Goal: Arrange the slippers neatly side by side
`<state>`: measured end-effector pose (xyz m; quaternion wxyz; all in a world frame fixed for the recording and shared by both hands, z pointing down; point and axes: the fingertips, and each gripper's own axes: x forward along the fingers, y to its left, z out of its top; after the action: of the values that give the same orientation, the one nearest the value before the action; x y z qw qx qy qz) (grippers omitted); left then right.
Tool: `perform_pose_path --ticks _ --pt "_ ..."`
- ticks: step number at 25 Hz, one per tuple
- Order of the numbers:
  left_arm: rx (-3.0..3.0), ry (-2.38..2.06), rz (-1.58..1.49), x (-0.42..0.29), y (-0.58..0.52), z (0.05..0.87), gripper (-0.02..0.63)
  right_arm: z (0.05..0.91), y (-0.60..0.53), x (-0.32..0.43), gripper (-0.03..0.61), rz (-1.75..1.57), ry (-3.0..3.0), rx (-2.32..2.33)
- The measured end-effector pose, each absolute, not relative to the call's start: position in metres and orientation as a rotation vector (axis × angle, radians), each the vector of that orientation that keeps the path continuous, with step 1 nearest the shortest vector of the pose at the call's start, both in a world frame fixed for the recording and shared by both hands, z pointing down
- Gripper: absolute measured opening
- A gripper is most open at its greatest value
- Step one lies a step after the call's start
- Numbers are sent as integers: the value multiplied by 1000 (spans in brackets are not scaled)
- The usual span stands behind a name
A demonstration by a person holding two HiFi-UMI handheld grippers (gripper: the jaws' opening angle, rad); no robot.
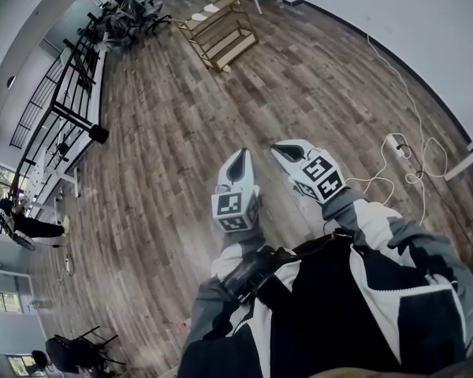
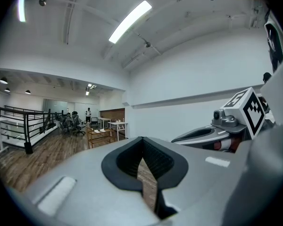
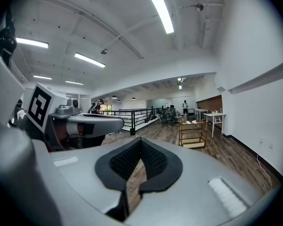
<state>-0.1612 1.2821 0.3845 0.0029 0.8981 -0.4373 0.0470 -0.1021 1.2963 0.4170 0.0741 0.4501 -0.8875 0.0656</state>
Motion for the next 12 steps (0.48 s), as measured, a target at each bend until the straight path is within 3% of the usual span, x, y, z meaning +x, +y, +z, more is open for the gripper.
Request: perform_pose_path --ticks 12 --pt "2825 -1364 184 -159 1283 384 5 415 1297 -107 3 203 -2690 1330"
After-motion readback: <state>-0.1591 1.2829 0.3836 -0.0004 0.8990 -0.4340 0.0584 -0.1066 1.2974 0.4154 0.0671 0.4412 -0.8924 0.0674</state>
